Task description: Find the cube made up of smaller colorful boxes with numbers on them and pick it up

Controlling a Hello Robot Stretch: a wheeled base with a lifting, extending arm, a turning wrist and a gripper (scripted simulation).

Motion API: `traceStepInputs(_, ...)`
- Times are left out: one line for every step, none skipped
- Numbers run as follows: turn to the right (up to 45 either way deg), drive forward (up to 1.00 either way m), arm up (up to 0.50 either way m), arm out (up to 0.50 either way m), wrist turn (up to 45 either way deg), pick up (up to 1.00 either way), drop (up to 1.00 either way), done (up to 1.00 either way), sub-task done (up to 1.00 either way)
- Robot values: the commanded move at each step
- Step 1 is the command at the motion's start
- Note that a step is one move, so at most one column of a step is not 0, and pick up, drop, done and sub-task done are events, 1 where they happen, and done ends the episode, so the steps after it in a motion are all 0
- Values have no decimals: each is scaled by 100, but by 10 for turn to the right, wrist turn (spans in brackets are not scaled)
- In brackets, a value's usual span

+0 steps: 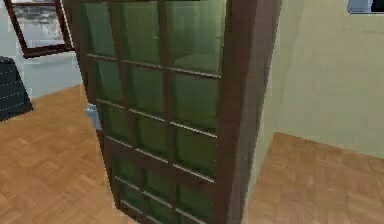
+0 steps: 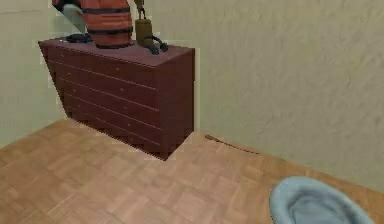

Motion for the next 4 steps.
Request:
traceStepInputs(-450, 0, 0, 0, 0, 0, 0, 0, 0)
traceStepInputs(-150, 0, 0, 0, 0, 0, 0, 0, 0)
traceStepInputs(0, 100, 0, 0, 0, 0, 0, 0, 0)
traceStepInputs(0, 35, 0, 0, 0, 0, 0, 0, 0)
